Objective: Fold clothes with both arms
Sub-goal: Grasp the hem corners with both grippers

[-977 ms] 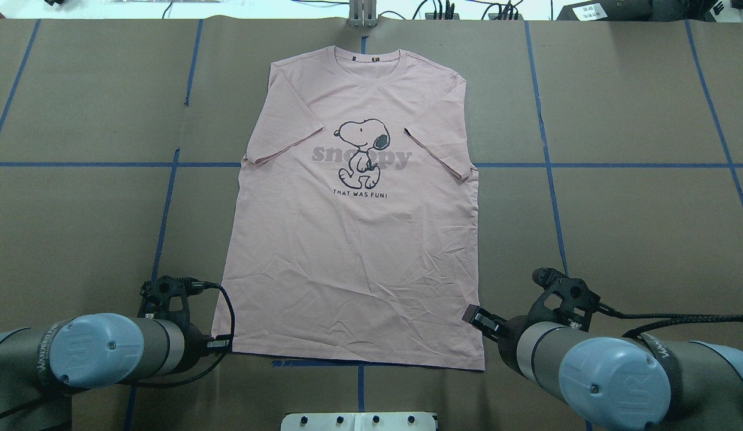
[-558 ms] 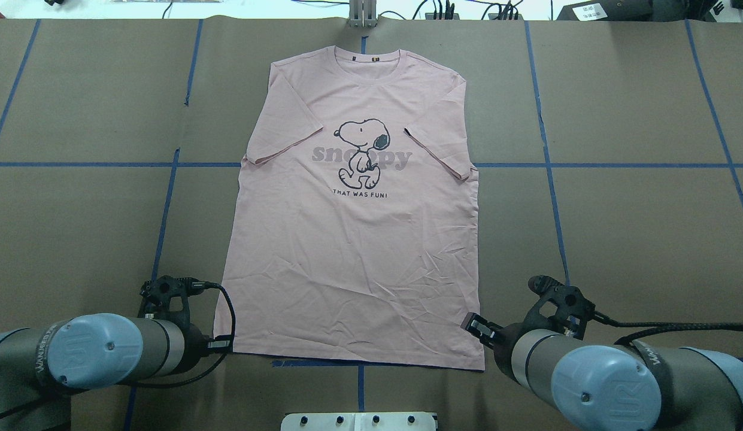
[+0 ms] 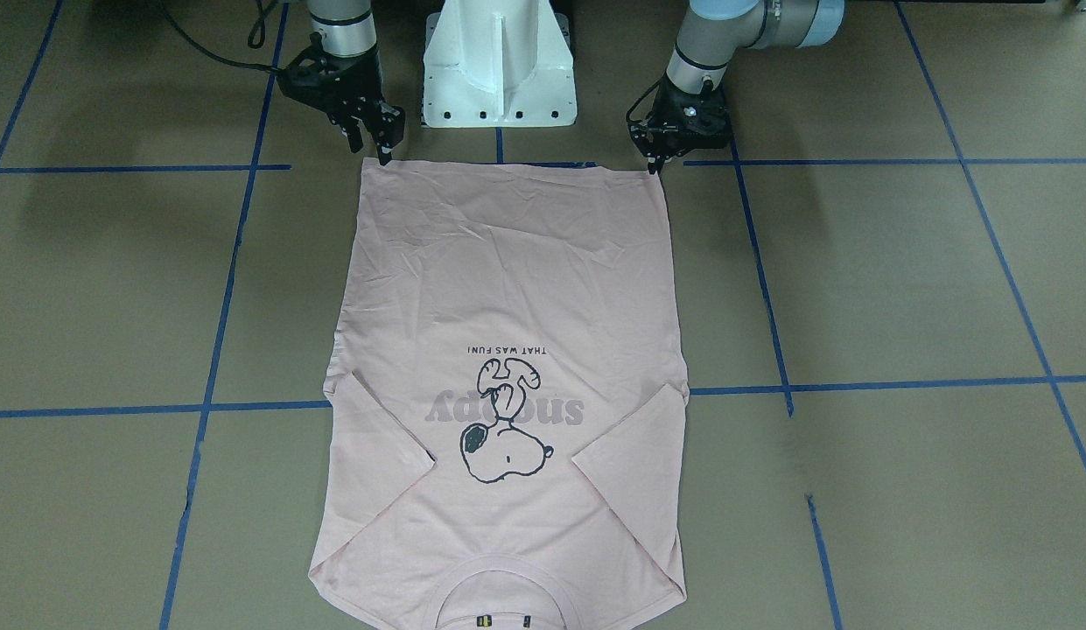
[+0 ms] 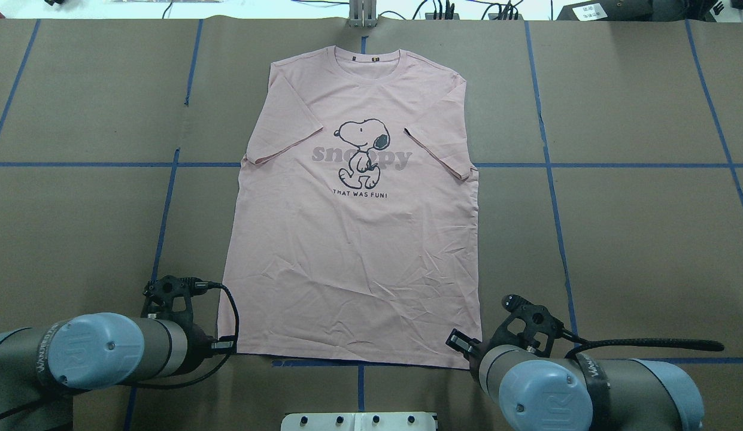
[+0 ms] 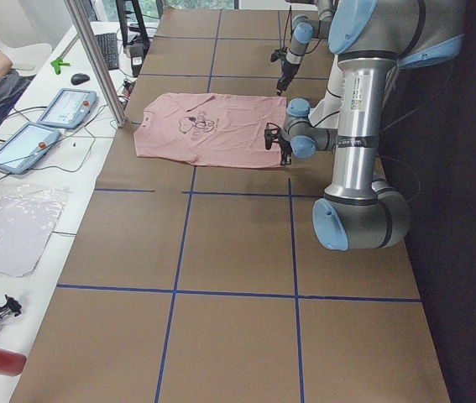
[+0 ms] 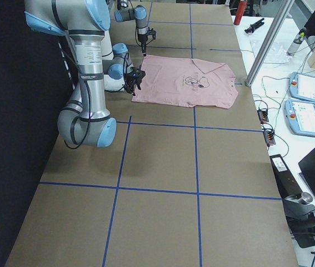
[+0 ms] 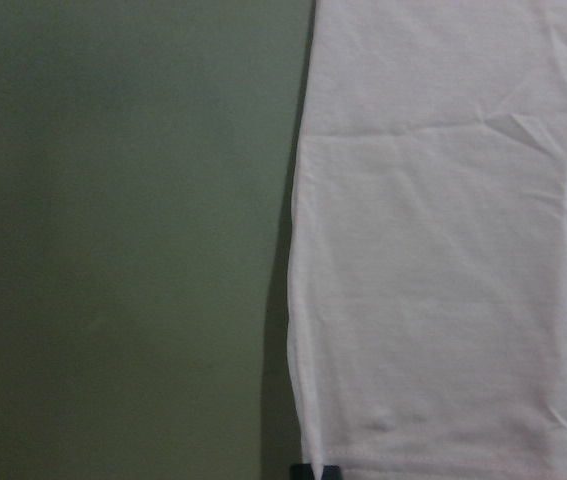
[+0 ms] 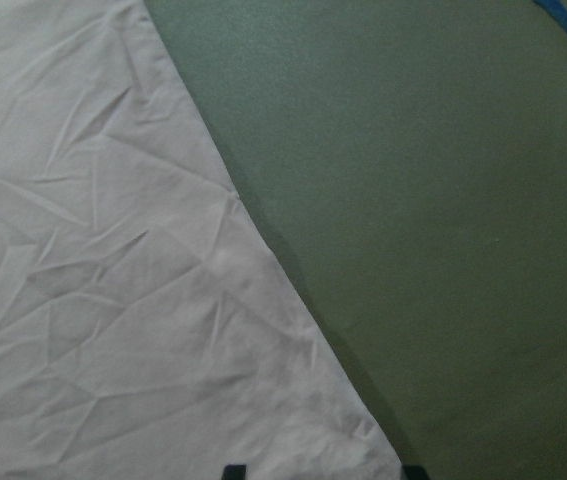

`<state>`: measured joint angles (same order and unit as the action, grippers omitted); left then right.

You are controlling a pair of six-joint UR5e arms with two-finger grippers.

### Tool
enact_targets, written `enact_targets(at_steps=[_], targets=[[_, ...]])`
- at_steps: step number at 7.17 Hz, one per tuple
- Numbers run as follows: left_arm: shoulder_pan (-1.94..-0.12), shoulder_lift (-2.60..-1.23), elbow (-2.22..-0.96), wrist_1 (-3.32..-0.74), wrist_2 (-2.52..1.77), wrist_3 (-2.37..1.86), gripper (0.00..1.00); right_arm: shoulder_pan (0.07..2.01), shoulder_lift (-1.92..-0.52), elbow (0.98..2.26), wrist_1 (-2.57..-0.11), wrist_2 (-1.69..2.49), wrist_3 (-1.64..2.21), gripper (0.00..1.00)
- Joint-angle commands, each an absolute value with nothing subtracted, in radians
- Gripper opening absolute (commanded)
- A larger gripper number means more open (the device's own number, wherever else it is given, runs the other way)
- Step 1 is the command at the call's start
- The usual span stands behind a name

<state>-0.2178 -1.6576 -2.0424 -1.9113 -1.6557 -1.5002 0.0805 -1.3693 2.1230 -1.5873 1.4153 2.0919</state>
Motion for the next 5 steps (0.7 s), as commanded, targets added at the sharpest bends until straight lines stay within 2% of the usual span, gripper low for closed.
enact_targets(at_steps=[1, 5], targets=[[-0.218, -1.66, -2.043, -1.911, -1.658, -1.5, 0.0, 0.072, -1.368, 2.085, -1.591, 1.417, 2.1, 0.6], [-0.216, -1.658, -2.043, -1.911, -1.657, -1.5, 0.0, 0.06, -1.367, 2.063, -1.591, 1.414, 2.102, 0.6]])
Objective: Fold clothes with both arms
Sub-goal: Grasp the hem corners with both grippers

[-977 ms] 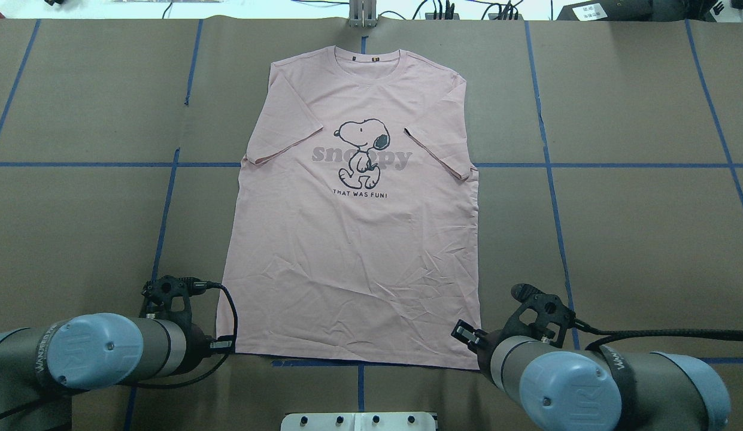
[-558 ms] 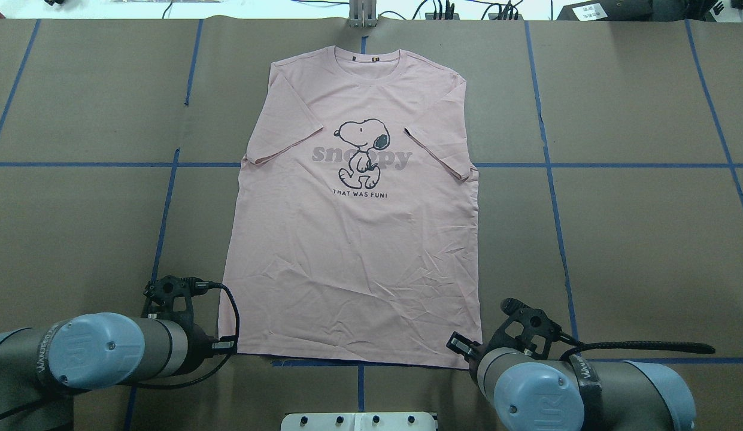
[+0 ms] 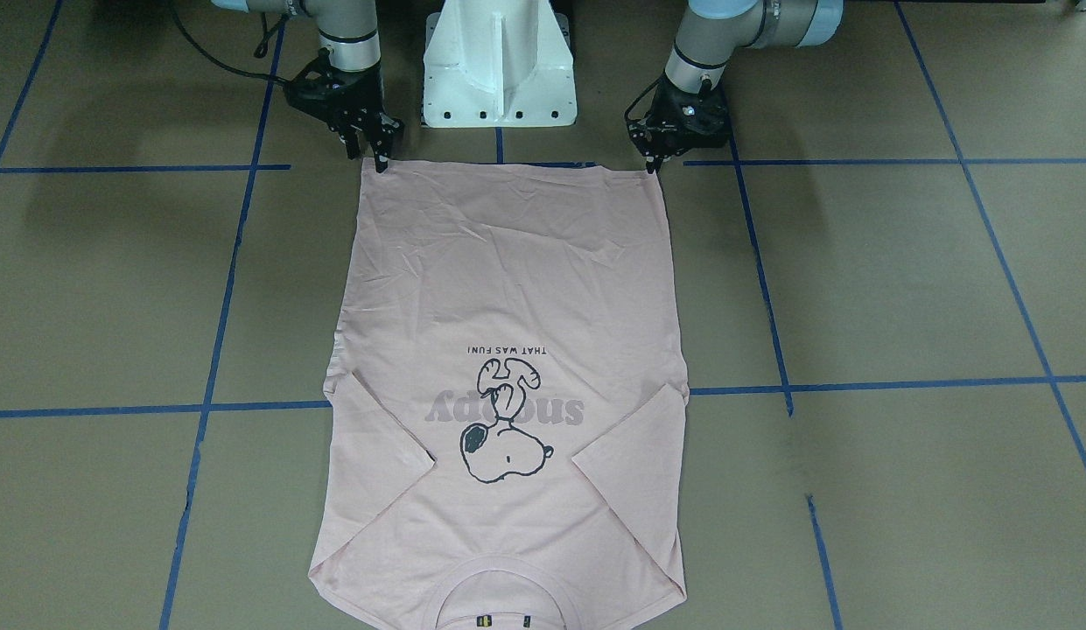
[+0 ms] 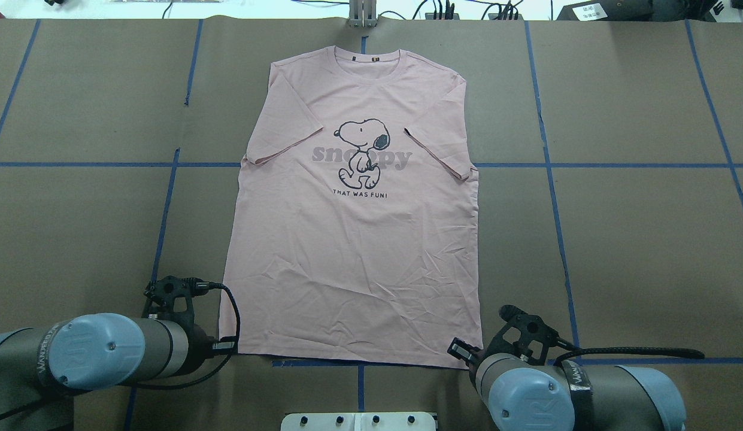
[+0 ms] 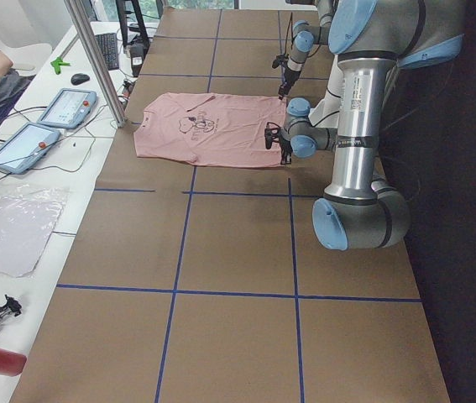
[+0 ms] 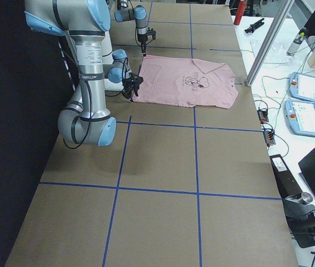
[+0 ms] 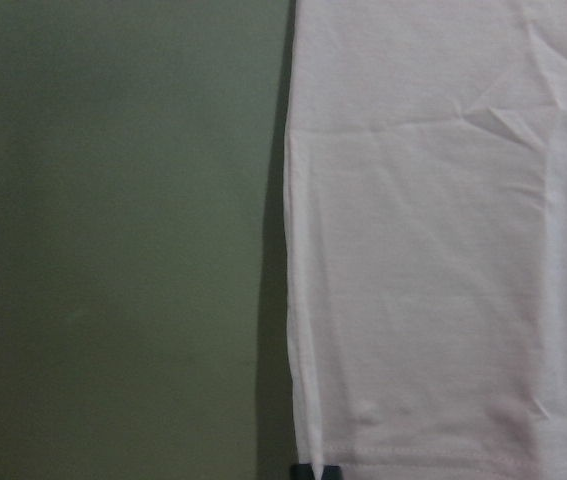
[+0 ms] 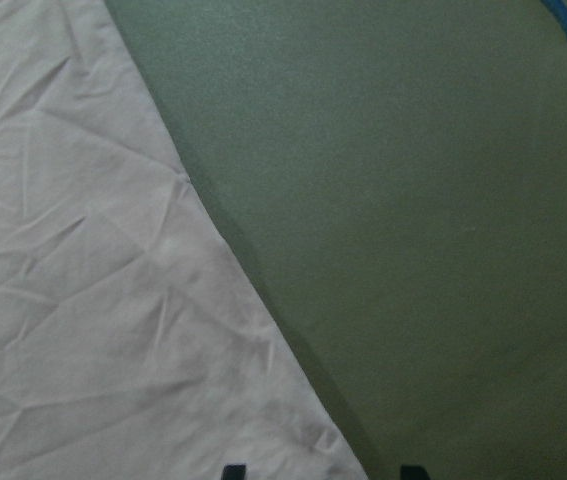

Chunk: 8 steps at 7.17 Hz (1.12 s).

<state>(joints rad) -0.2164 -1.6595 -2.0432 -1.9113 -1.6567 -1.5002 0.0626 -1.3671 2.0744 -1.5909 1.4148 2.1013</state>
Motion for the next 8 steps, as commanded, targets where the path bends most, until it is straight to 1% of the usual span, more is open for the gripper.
enact_targets(at_steps=[1, 3, 4, 5, 6, 7, 8], targets=[[-0.216, -1.658, -2.043, -1.911, -1.655, -1.5, 0.0, 0.06, -1.367, 2.059, -1.591, 1.414, 2.102, 0.6], [-0.216, -1.657, -2.045, -1.913, -1.652, -1.5, 0.0, 0.055, -1.365, 2.059, -1.591, 1.414, 2.103, 0.58], [-0.216, -1.657, -2.046, -1.913, -1.651, -1.5, 0.0, 0.054, -1.365, 2.059, -1.591, 1.414, 2.12, 0.42], [-0.216, -1.655, -2.046, -1.913, -1.649, -1.502, 0.0, 0.046, -1.359, 2.059, -1.591, 1.411, 2.146, 0.14], [-0.216, -1.655, -2.052, -1.913, -1.649, -1.503, 0.0, 0.031, -1.358, 2.059, -1.592, 1.387, 2.146, 0.11], [-0.216, -1.655, -2.052, -1.913, -1.648, -1.505, 0.0, 0.028, -1.355, 2.06, -1.592, 1.382, 2.148, 0.03], [-0.216, -1.655, -2.054, -1.913, -1.647, -1.505, 0.0, 0.028, -1.348, 2.06, -1.592, 1.382, 2.152, 0.0]])
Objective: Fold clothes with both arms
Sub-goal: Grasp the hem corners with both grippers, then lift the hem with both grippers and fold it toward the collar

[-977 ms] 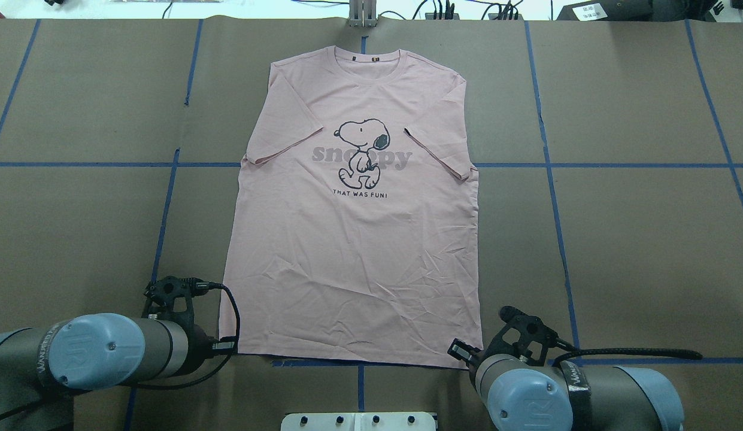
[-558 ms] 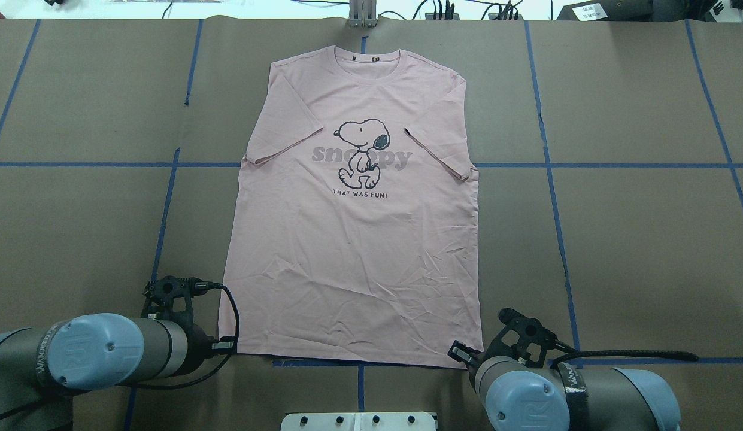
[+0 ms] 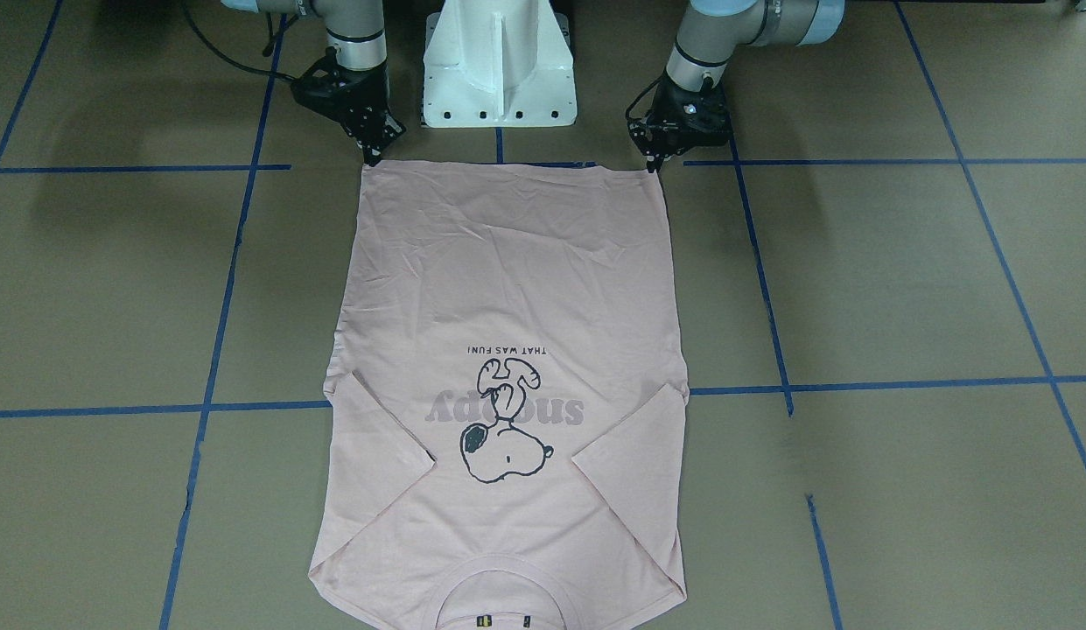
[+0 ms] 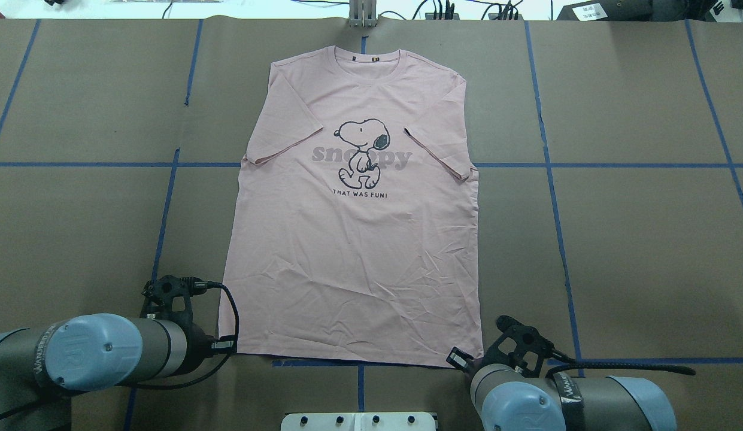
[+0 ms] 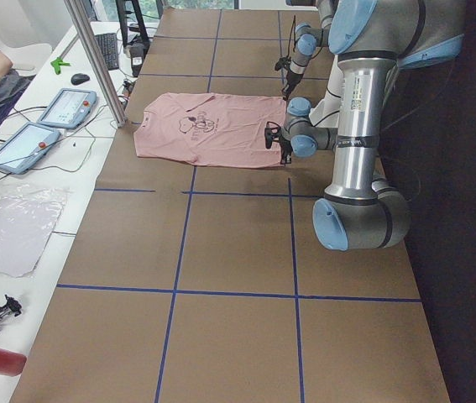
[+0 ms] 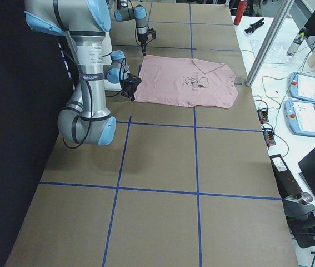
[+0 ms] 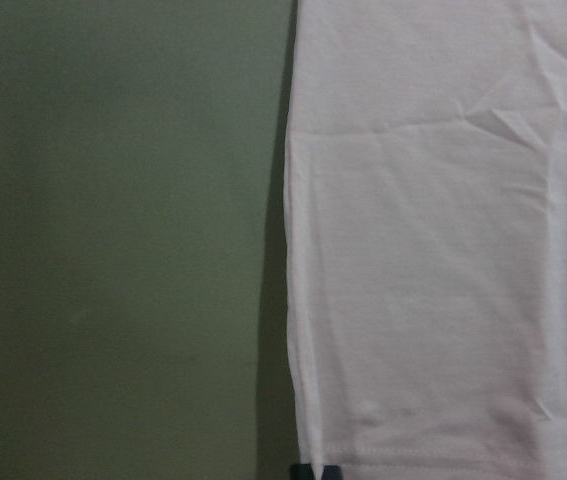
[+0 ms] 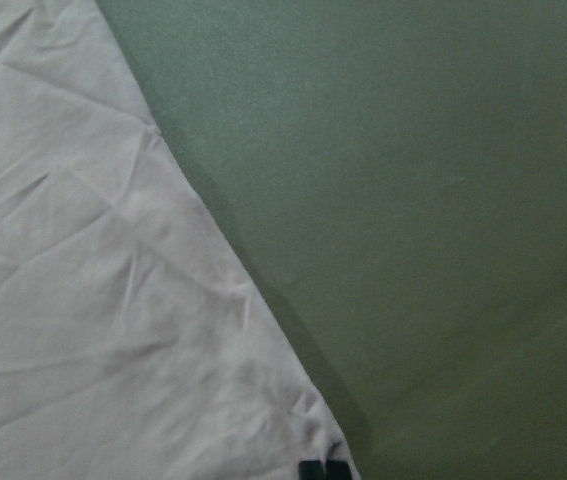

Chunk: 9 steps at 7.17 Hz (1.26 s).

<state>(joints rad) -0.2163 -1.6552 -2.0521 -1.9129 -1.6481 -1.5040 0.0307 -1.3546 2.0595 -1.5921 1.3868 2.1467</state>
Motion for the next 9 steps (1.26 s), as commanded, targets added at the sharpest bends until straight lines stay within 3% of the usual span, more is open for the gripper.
enact_targets(at_steps=[1, 3, 5, 7, 8, 9], targets=[[-0.216, -1.655, -2.06, -1.911, -1.646, -1.506, 0.0, 0.028, -1.35, 2.065, -1.592, 1.381, 2.152, 0.0], [-0.216, -1.655, -2.126, -1.898, -1.658, -1.502, 0.0, 0.063, -1.361, 2.129, -1.633, 1.382, 2.123, 0.0], [-0.225, -1.701, -2.291, -1.681, -1.762, -1.496, 0.0, 0.06, -1.356, 2.358, -1.852, 1.388, 2.056, 0.0], [-0.241, -1.944, -2.53, -1.222, -1.796, -1.496, 0.0, 0.028, -1.316, 2.62, -2.138, 1.425, 2.054, 0.0], [-0.302, -2.07, -2.574, -1.071, -1.822, -1.496, 0.0, 0.046, -1.189, 2.681, -2.301, 1.472, 2.054, 0.0], [-0.346, -2.078, -2.577, -1.068, -1.9, -1.49, 0.0, 0.07, -1.096, 2.681, -2.4, 1.489, 2.031, 0.0]])
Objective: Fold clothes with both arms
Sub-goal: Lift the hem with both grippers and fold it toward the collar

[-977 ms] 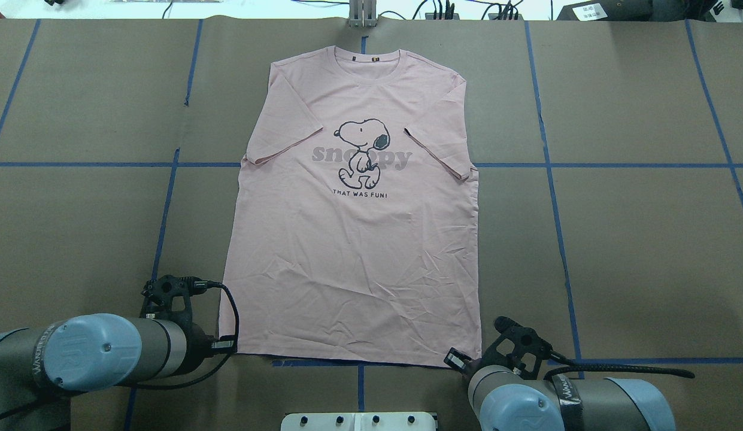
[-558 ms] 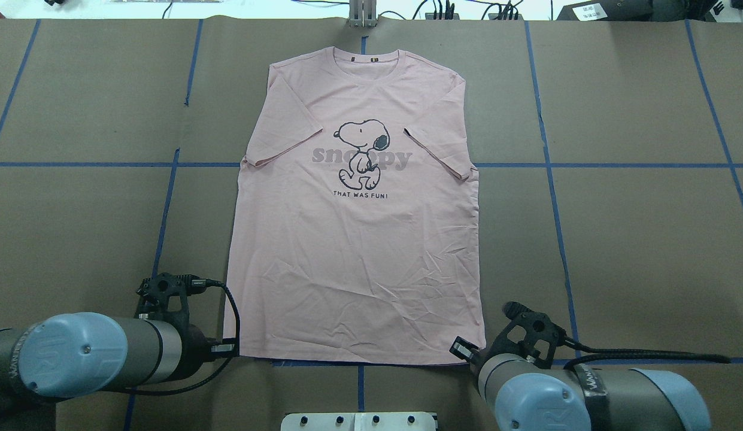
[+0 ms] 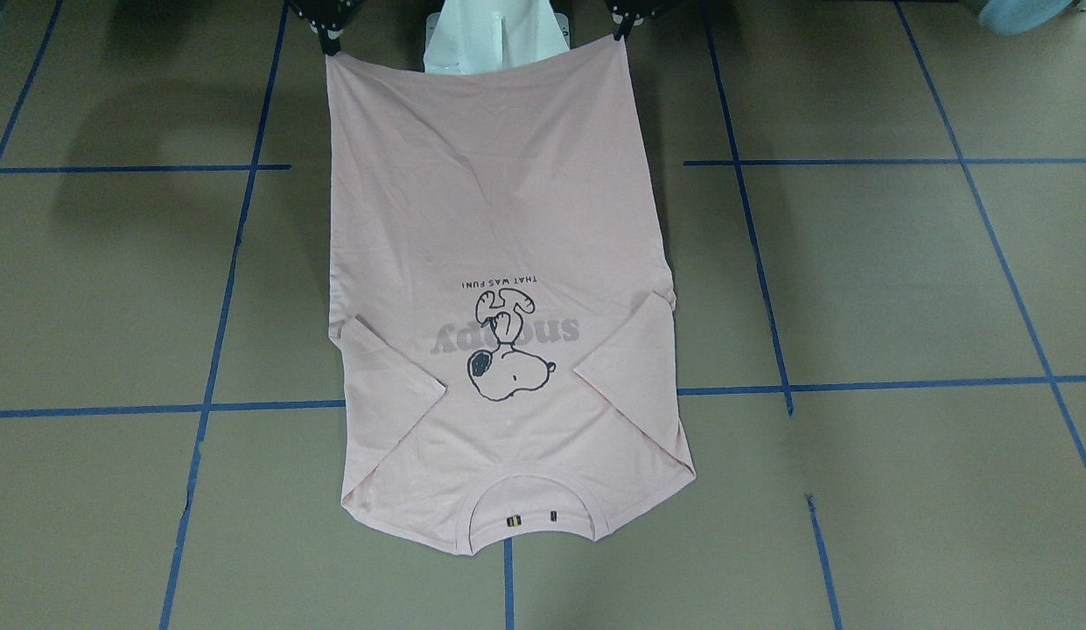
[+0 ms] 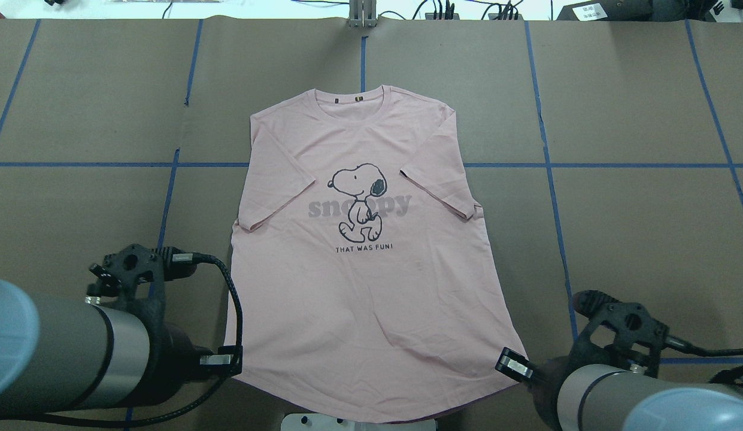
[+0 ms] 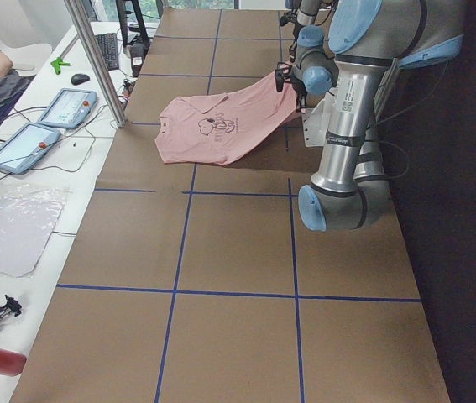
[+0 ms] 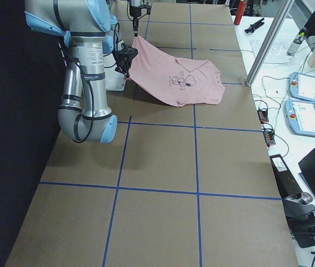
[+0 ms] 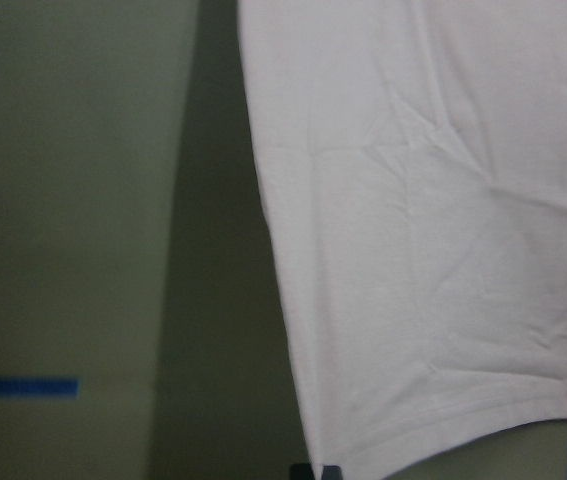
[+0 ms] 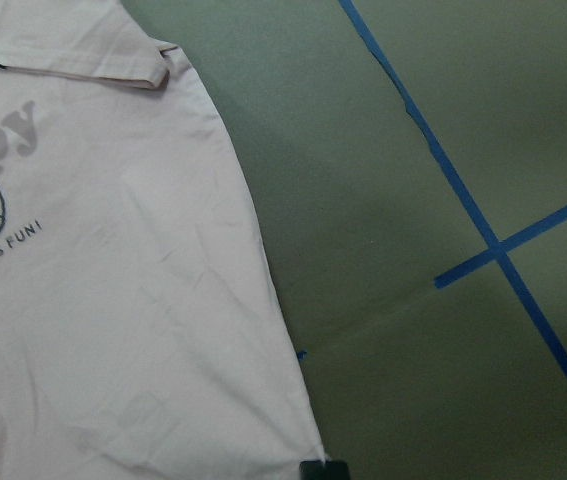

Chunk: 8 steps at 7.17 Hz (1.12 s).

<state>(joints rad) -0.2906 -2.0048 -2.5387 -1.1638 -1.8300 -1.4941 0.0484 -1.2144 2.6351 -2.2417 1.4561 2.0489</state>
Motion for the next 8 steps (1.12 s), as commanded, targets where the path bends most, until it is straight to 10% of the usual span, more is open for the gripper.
enact_targets(at_steps=[1, 8], targets=[[-0.356, -2.071, -2.559, -1.063, -1.901, -1.386, 0.0, 0.092, -1.092, 2.675, -2.404, 1.489, 1.984, 0.0], [-0.756, -2.117, -1.949, -1.401, -1.882, -0.97, 0.0, 0.653, -1.045, 1.973, -1.815, 1.641, 1.54, 0.0]])
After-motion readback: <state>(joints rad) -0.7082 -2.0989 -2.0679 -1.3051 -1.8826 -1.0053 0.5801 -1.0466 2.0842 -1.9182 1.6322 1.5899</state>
